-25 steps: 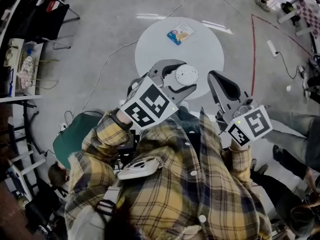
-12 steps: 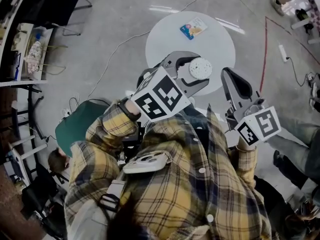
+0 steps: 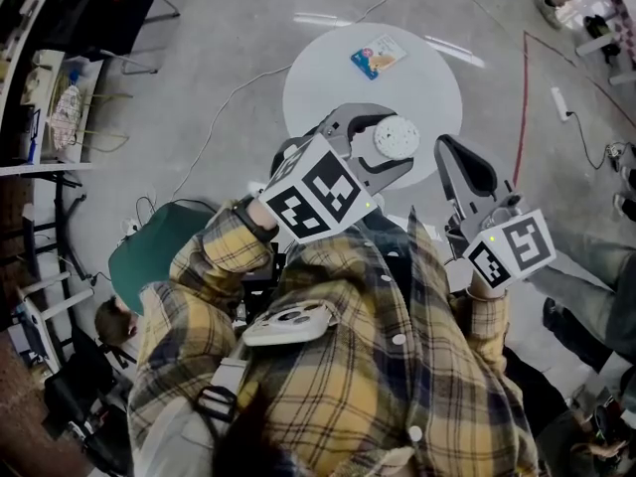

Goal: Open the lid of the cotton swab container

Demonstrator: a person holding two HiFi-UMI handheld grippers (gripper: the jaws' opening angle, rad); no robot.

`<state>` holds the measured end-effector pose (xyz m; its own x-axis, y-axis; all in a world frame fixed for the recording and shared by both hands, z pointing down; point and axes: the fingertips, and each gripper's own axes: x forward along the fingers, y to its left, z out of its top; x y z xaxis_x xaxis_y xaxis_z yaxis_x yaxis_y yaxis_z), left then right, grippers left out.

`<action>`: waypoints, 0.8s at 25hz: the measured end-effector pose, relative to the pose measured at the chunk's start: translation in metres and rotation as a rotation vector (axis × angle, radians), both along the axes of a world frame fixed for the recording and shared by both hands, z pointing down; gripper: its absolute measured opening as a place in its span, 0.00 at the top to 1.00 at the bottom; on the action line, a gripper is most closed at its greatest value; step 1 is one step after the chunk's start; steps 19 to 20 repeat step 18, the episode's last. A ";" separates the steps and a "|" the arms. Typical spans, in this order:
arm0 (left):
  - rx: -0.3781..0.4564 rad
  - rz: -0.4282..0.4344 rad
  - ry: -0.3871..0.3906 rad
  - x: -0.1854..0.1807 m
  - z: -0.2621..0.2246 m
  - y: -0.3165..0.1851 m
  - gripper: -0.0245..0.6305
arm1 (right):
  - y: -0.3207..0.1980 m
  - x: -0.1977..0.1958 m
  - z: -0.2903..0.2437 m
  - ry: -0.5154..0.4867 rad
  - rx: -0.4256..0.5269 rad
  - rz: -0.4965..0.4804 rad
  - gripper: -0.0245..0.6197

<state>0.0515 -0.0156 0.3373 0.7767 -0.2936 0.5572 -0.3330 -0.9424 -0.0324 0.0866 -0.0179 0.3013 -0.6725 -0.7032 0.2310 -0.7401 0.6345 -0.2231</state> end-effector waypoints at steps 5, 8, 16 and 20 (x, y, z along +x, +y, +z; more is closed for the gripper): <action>-0.001 0.002 -0.003 0.001 -0.001 -0.001 0.56 | -0.002 0.000 -0.001 0.001 -0.003 -0.008 0.94; -0.003 0.002 -0.003 0.001 0.001 -0.002 0.56 | -0.003 -0.002 0.001 0.003 -0.008 -0.015 0.94; -0.007 0.000 -0.007 -0.001 0.006 -0.009 0.56 | -0.010 -0.006 0.007 0.006 -0.020 -0.027 0.94; -0.011 -0.004 -0.009 -0.004 0.008 -0.009 0.56 | -0.012 -0.010 0.009 0.005 -0.025 -0.034 0.94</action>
